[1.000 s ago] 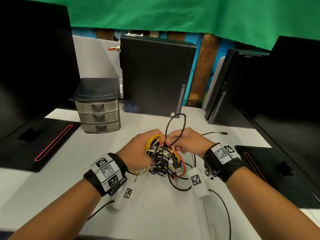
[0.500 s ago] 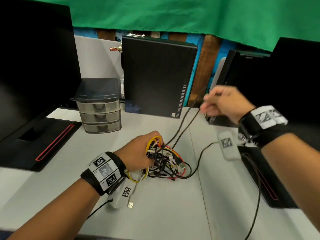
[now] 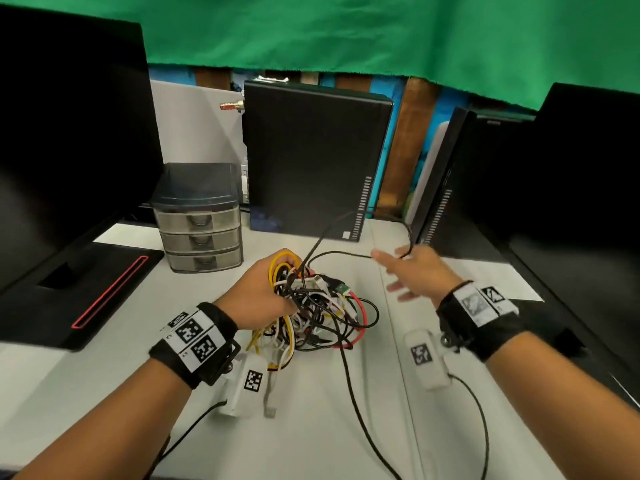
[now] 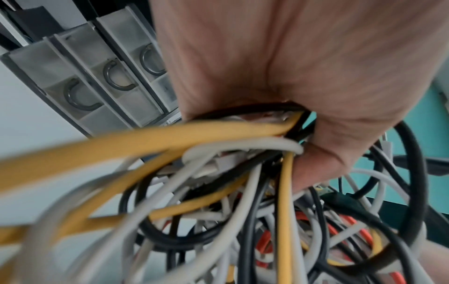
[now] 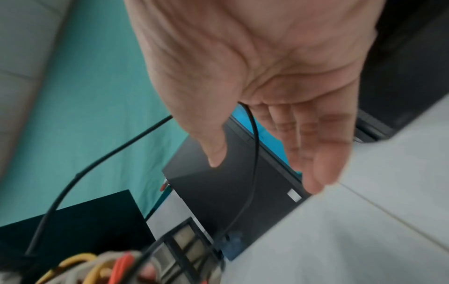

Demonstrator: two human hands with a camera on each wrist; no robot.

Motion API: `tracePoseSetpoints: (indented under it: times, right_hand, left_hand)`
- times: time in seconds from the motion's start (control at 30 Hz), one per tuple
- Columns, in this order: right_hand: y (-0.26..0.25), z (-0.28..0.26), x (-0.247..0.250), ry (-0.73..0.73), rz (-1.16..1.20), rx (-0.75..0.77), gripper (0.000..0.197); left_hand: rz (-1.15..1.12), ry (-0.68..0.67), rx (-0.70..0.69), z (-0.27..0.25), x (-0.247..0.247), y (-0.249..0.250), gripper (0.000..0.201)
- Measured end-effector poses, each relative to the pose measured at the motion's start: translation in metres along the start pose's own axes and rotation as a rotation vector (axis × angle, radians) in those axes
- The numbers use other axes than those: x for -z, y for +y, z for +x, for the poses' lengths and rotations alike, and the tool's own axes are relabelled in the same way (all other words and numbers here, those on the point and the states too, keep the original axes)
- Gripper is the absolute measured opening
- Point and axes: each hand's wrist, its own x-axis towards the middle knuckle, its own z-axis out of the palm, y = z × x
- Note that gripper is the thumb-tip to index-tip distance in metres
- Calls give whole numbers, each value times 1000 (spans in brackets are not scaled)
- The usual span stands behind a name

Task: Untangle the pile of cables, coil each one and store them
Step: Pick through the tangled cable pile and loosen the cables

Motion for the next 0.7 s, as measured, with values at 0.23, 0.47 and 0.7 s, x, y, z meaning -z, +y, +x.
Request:
tracePoseSetpoints:
  times: [0.23, 0.47, 0.7]
  right_hand:
    - [22, -9, -16, -235, -374, -201, 103]
    - [5, -7, -17, -340, -148, 43, 61]
    - [8, -12, -51, -397, -171, 98, 53]
  left_hand:
    - [-13, 52, 76, 5, -3, -6, 43]
    - [-131, -78, 127, 1, 0, -4, 47]
    - [-284, -190, 27, -4, -10, 6, 50]
